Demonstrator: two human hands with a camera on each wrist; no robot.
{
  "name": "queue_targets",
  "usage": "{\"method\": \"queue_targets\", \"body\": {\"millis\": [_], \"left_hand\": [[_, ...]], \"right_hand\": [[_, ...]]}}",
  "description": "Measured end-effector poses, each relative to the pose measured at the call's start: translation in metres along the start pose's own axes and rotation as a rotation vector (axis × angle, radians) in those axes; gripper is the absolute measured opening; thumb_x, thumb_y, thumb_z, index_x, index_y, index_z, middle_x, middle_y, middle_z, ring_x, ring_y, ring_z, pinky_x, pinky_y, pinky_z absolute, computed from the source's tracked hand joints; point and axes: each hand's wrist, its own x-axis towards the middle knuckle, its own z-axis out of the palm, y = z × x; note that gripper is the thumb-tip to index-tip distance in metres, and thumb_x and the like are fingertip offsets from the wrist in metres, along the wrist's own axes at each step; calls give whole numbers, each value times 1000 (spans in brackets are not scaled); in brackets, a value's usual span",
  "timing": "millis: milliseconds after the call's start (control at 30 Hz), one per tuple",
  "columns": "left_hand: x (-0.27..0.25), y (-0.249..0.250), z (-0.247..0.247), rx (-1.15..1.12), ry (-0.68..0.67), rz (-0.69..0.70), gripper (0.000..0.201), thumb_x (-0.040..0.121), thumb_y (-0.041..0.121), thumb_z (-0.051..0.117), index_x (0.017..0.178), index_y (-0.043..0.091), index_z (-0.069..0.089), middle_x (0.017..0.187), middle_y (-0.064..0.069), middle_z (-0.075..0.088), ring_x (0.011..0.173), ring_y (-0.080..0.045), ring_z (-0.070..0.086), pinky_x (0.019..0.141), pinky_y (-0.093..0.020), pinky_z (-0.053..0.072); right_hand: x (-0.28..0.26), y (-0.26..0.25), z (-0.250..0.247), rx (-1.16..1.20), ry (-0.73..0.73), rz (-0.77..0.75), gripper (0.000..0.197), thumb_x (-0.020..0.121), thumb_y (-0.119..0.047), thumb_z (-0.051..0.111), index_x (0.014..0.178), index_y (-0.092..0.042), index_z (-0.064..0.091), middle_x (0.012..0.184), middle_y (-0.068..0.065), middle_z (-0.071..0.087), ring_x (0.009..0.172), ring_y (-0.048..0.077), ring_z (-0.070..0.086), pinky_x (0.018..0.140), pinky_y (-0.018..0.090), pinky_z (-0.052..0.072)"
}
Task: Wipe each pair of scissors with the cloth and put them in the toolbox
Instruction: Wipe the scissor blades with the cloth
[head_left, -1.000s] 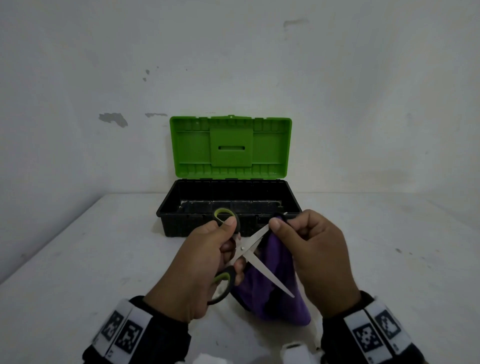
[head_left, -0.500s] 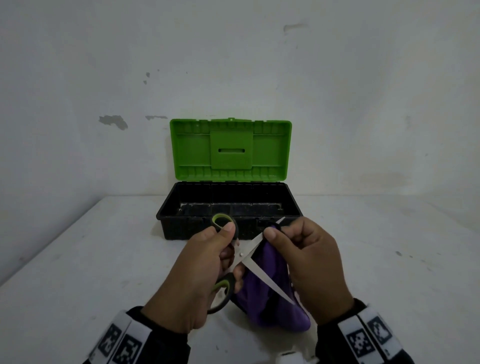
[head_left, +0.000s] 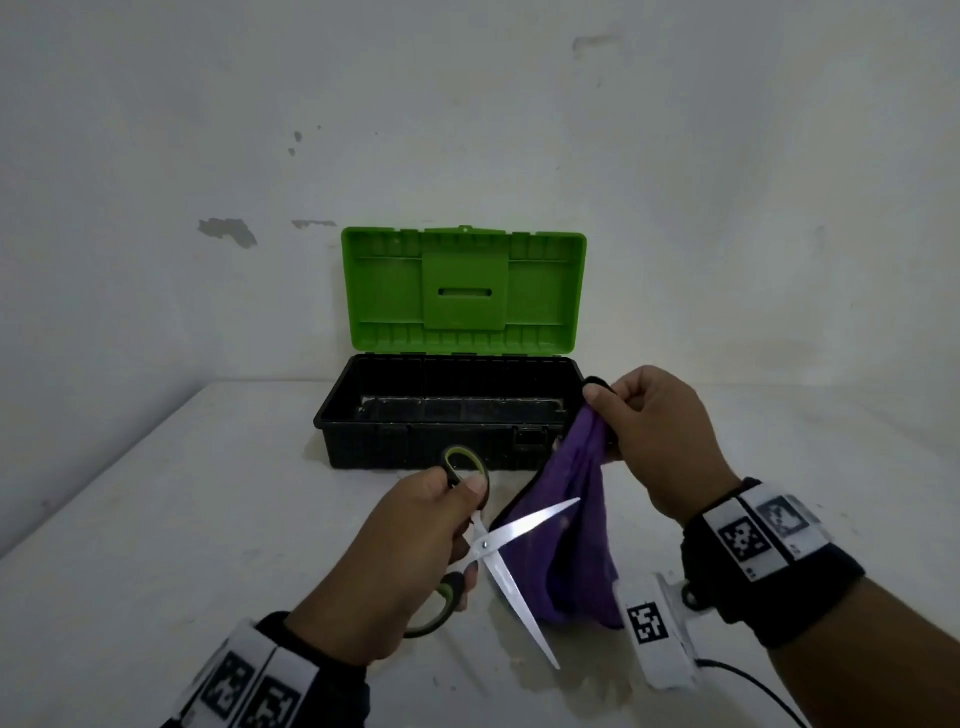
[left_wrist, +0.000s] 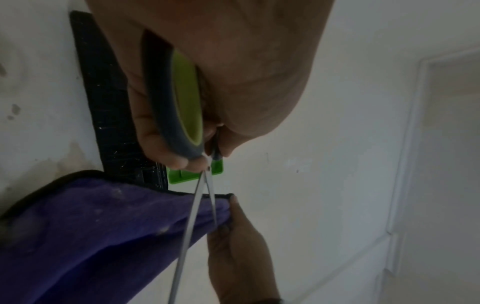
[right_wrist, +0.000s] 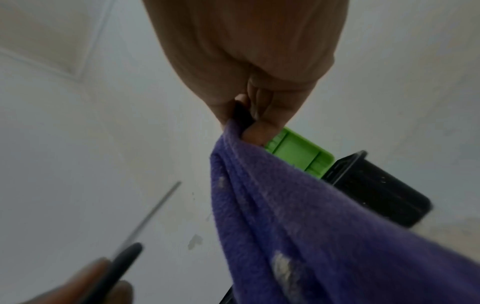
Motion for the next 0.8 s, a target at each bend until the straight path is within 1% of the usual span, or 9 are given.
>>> {"method": "queue_targets", "body": {"millis": [133, 200, 267, 333, 500, 567, 667, 733, 800], "left_hand": [[3, -1, 7, 57, 25, 26, 34, 100, 34, 49, 80, 7, 52, 54, -2, 45, 46, -16, 51, 46, -27, 47], [7, -2, 8, 65, 58, 25, 33, 99, 34, 50, 81, 6, 51, 58, -4, 45, 45, -17, 51, 47, -27, 47], [12, -3, 6, 60, 85, 52, 36, 99, 33, 51, 82, 2, 50, 59, -7, 44, 48, -21, 51, 49, -30, 47], [16, -4, 3, 61, 105, 80, 38, 98, 35, 51, 85, -1, 52, 60, -7, 44, 54, -23, 50, 53, -34, 48], [16, -3, -1, 46, 114, 134, 34, 100, 32, 49, 84, 2, 55, 56, 0, 44, 57, -20, 43, 54, -33, 45], [13, -3, 0, 73, 108, 159, 31, 100, 30, 49, 79, 7, 54, 51, 6, 43, 53, -14, 42, 53, -31, 45], [10, -2, 2, 110, 93, 210, 29, 100, 30, 49, 79, 11, 55, 47, 11, 44, 50, -10, 44, 53, -30, 47], [9, 0, 3, 136, 103, 266, 27, 99, 29, 49, 78, 13, 56, 48, 10, 46, 48, -8, 46, 52, -29, 49], [9, 0, 2, 180, 92, 325, 25, 99, 29, 49, 81, 14, 57, 51, 6, 50, 47, -11, 50, 49, -25, 49]], "right_hand": [[-7, -21, 10, 152, -22, 13, 24, 94, -20, 66, 81, -6, 53, 68, 17, 68, 58, 26, 71, 57, 45, 62], [-17, -31, 14, 235, -109, 10, 21, 95, -18, 64, 81, -9, 52, 69, 16, 68, 59, 25, 70, 57, 38, 59], [-30, -33, 17, 245, -234, -42, 21, 95, -20, 65, 79, -15, 53, 68, 13, 67, 60, 24, 66, 62, 41, 58], [-42, -29, 17, 188, -343, -135, 22, 90, -32, 68, 76, -21, 55, 68, 8, 62, 64, 23, 59, 67, 47, 54], [-67, -22, 5, 75, -483, -273, 46, 87, -62, 54, 77, -17, 57, 74, 10, 61, 70, 31, 56, 65, 40, 47], [-71, -20, 2, 34, -473, -305, 43, 95, -56, 48, 78, -19, 60, 77, 1, 64, 72, 19, 60, 66, 32, 49], [-70, -15, 1, -77, -464, -329, 11, 93, -25, 66, 83, -26, 61, 78, -12, 64, 69, 5, 59, 61, 12, 44], [-70, -12, 1, -252, -462, -432, 25, 80, -20, 80, 86, -32, 59, 85, -17, 61, 78, 1, 59, 68, 9, 44], [-72, -11, 2, -369, -471, -505, 32, 75, -30, 82, 90, -37, 55, 94, -23, 56, 87, -7, 53, 74, 6, 41]]}}
